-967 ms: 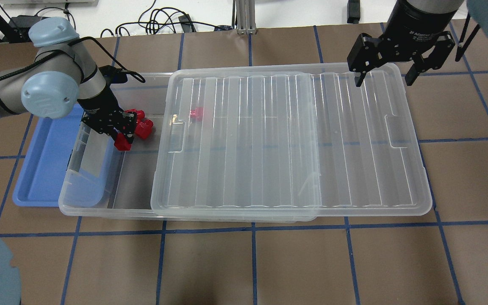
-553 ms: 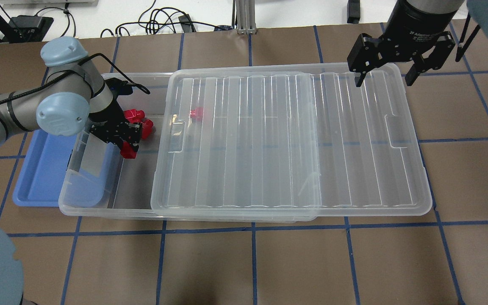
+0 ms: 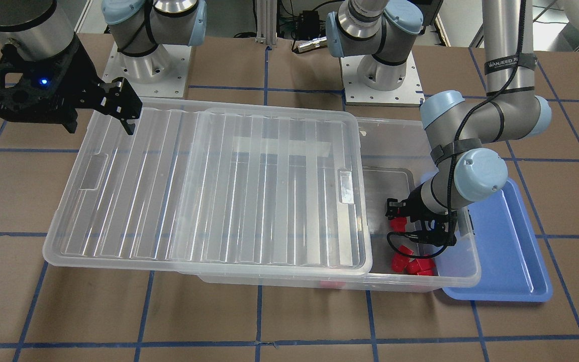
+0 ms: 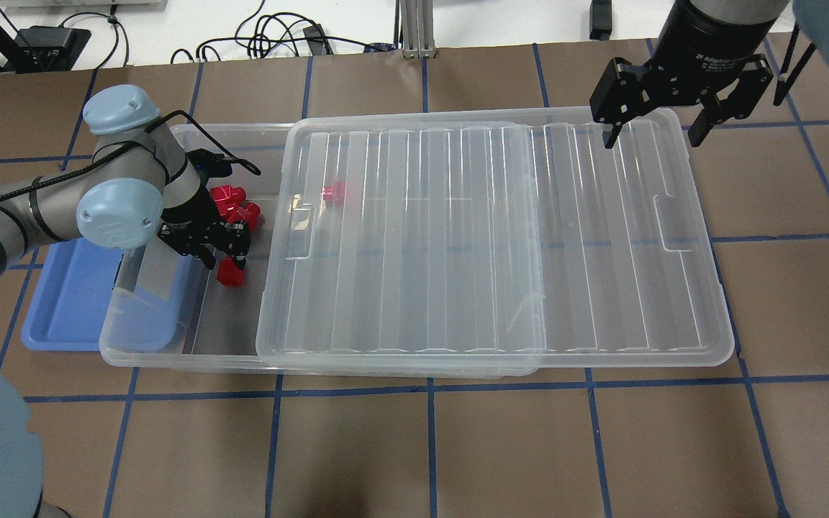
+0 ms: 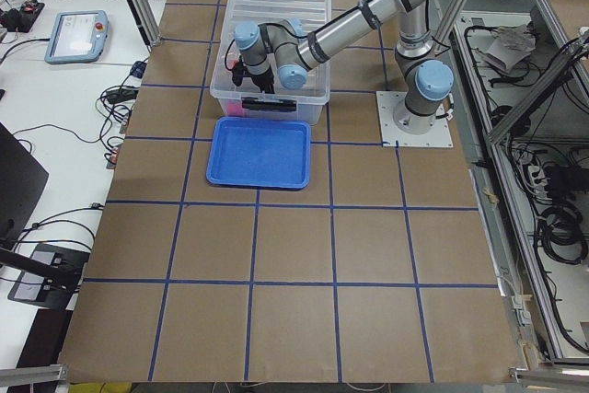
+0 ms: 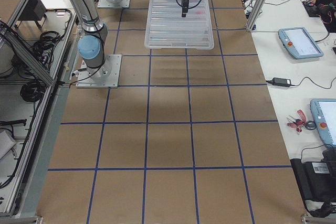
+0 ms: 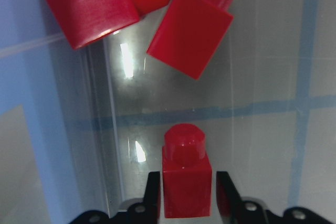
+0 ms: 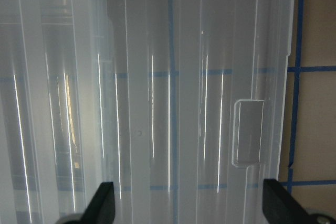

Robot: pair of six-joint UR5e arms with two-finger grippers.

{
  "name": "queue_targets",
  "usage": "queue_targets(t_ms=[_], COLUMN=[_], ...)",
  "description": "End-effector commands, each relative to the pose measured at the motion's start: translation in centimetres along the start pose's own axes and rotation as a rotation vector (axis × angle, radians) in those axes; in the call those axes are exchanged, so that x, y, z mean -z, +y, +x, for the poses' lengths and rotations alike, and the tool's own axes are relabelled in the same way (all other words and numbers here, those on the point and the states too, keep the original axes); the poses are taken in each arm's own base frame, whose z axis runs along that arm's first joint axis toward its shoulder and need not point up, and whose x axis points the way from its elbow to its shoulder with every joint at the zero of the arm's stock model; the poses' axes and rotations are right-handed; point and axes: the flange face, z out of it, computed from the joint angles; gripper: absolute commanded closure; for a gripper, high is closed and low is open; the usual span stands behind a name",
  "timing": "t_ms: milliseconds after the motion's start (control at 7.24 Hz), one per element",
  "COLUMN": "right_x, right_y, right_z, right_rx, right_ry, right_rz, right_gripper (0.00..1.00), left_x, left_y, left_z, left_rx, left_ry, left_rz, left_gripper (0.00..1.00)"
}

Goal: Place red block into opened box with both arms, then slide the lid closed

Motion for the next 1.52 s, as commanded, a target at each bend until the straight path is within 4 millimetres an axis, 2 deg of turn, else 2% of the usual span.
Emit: queue_targets(t_ms=[0,138,276,553,691,829,1106,1244,1382], right_x=[0.1,0.1,0.2,0.2,0.2,0.2,0.0,-0.8,-2.5], right_y=[-0.1,-0.4,-0.4,-0.5,-0.5,-0.5,-0.9,-1.3,-1.3], right_z=[0.1,0.5,0.7,0.8,0.8,0.9,1.6,5.7,10.4], right_rx=[0.003,0.024,0.035,0.033,0.032,0.032,0.055,0.108,0.103], right_ry=[0.0,0.0,0.0,0.006,0.006,0.008,0.014,0.011,0.015], right_rz=[0.003,0.003,0.004,0.004,0.004,0.004,0.005,-0.023,-0.056], right_gripper=[0.0,0.0,0.0,0.0,0.0,0.0,0.0,0.0,0.0], left_x=[1.8,3.5,6.3,15.0,19.4,21.6,25.8,26.6,27.4], left_y=[0.3,0.4,0.5,1.0,1.5,2.3,5.5,6.8,8.0], left_z=[0.2,0.3,0.4,0.8,0.9,2.0,3.8,5.6,8.7], left_rx=[-0.002,0.004,0.011,0.03,0.029,0.061,0.083,0.103,0.112], left_ry=[-0.014,-0.017,-0.026,-0.014,-0.035,-0.033,-0.037,-0.038,-0.047], left_rz=[0.019,0.042,0.044,0.026,0.071,0.072,0.14,0.156,0.178], left_gripper=[0.06,0.0,0.0,0.0,0.0,0.0,0.0,0.0,0.0])
